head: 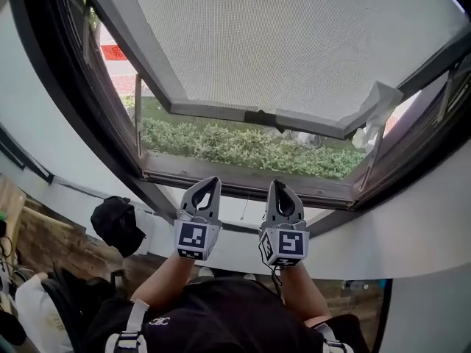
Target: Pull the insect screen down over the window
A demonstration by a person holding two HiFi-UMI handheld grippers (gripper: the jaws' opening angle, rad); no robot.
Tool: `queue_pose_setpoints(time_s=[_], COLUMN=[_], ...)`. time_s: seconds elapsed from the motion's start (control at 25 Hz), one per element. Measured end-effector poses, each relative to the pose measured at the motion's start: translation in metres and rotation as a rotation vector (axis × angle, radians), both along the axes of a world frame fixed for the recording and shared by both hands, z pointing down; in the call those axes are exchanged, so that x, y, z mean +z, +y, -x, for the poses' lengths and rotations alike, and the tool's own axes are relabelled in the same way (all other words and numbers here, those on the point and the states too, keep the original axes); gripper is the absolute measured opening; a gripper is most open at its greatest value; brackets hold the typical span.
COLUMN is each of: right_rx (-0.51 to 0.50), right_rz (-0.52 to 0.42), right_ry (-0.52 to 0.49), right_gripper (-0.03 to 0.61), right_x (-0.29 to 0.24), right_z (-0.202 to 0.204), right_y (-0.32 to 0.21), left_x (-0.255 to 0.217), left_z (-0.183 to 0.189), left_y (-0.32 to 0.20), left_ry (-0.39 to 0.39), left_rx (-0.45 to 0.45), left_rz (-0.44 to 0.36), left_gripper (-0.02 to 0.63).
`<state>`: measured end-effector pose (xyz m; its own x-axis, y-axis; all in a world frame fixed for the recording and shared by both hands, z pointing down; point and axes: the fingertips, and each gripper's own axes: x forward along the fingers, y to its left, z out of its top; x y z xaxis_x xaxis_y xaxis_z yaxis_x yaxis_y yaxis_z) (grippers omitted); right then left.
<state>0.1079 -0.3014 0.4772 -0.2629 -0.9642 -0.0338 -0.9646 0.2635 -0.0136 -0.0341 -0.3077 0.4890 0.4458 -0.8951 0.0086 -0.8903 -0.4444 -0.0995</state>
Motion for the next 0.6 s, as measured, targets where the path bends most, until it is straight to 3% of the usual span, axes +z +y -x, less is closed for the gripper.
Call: queue_pose_setpoints(time_s=[0.6], right_rx=[0.005], right_rz=[0.014], right_ry=[0.001], right_gripper=[0.005], right_x=[-0.0004], right_z=[0.0043], right_y=[-0.0099], left_x=[-0.002], left_z=[-0.004], left_y=[-0.0041], left_ry=[0.0], left_rx=[0.018], left_rz=[-0.003], left_gripper=[0.008])
